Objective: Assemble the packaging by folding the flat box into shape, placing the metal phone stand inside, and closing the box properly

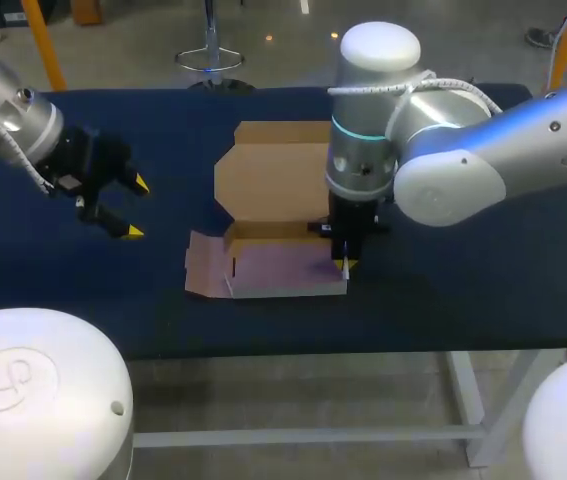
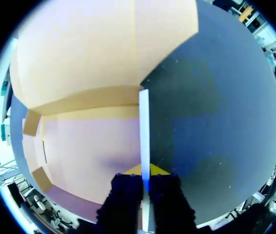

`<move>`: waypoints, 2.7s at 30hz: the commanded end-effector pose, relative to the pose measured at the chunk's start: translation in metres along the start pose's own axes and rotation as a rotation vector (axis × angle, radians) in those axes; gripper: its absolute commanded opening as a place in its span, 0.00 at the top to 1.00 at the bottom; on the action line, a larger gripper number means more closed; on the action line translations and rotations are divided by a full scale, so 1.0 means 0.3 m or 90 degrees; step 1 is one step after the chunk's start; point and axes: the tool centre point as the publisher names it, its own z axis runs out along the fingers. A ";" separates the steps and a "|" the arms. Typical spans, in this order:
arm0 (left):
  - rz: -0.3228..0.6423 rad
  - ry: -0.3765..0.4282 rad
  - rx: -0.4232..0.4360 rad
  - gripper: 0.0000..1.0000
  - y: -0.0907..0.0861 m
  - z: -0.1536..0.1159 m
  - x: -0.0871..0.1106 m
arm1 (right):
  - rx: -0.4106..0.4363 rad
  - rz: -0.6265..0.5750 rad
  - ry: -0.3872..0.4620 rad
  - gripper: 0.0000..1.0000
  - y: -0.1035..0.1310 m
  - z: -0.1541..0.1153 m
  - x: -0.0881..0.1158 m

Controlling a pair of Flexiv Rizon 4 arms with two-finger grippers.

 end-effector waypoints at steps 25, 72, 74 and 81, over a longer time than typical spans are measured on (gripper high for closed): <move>-0.001 0.001 -0.003 0.00 -0.002 -0.001 -0.001 | 0.060 0.006 -0.157 1.00 0.001 0.002 0.004; -0.001 0.001 -0.003 0.00 -0.002 -0.001 -0.001 | 0.003 -0.026 -0.026 1.00 -0.018 -0.003 0.015; -0.001 0.001 -0.003 0.00 -0.002 -0.001 -0.001 | 0.003 -0.023 -0.037 1.00 -0.018 -0.004 0.018; -0.001 0.001 -0.003 0.00 -0.002 -0.001 -0.001 | 0.009 -0.024 -0.039 1.00 -0.018 0.001 0.022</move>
